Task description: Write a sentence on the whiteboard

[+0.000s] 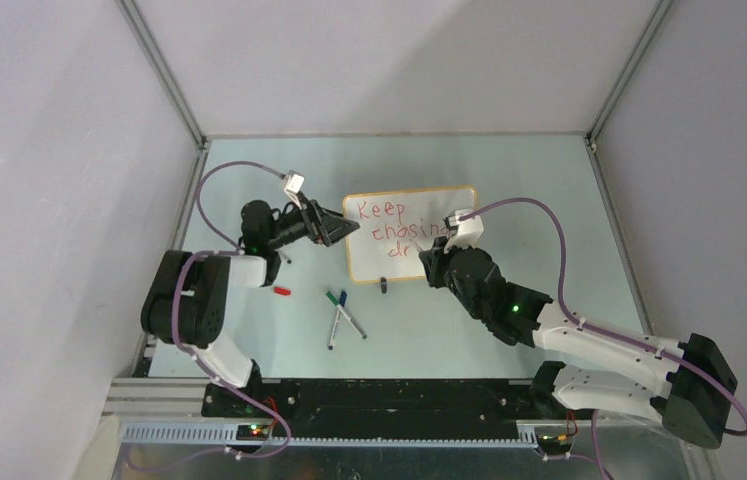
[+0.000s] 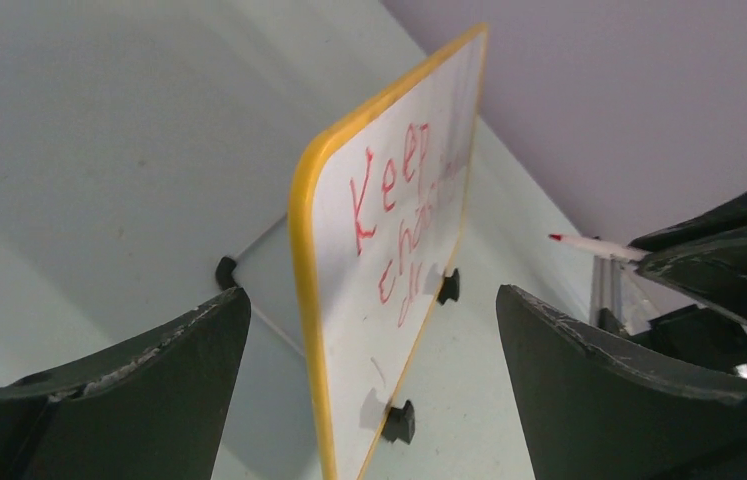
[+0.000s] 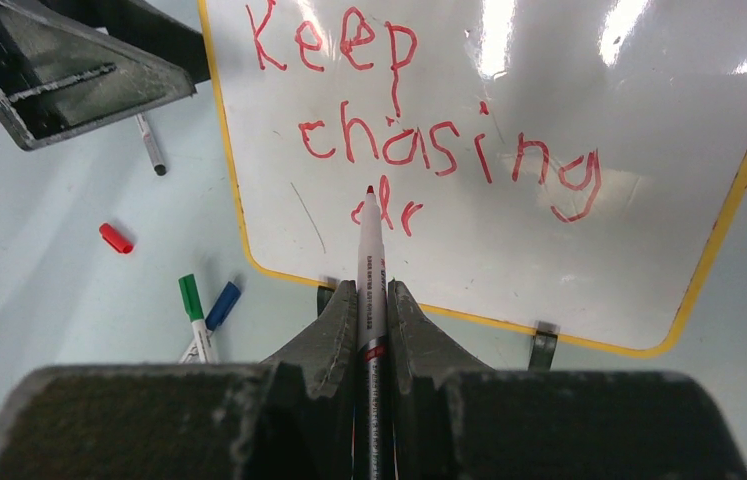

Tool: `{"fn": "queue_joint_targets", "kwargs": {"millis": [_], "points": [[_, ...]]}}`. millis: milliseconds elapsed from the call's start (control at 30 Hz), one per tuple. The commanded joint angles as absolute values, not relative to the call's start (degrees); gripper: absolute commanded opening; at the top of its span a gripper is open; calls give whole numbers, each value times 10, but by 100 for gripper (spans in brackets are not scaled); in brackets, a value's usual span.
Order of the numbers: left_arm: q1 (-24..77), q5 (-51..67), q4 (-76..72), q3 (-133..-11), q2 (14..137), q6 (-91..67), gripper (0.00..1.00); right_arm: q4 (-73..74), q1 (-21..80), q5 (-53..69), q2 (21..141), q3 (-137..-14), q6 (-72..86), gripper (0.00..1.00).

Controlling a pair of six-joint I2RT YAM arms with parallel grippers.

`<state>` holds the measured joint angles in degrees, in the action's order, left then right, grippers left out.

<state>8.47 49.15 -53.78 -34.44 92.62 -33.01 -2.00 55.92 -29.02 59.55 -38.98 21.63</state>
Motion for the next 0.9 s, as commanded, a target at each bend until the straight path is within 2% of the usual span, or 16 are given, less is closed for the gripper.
{"fn": "queue_joint_targets", "kwargs": {"millis": [0,33,100,800,867], "points": [[64,571,-770,-369,991,-469,99,-40,563,-293,585,-388,222,0],[59,585,-844,-370,1004,-523,99,-40,563,-293,585,-388,221,0],[50,595,-874,-383,1041,-556,99,-40,563,-293,585,-387,222,0],[48,599,-878,-444,1099,-549,99,-42,564,-301,594,-388,215,0],[48,600,-878,-453,1108,-551,96,-43,565,-301,595,-388,214,0]]}}
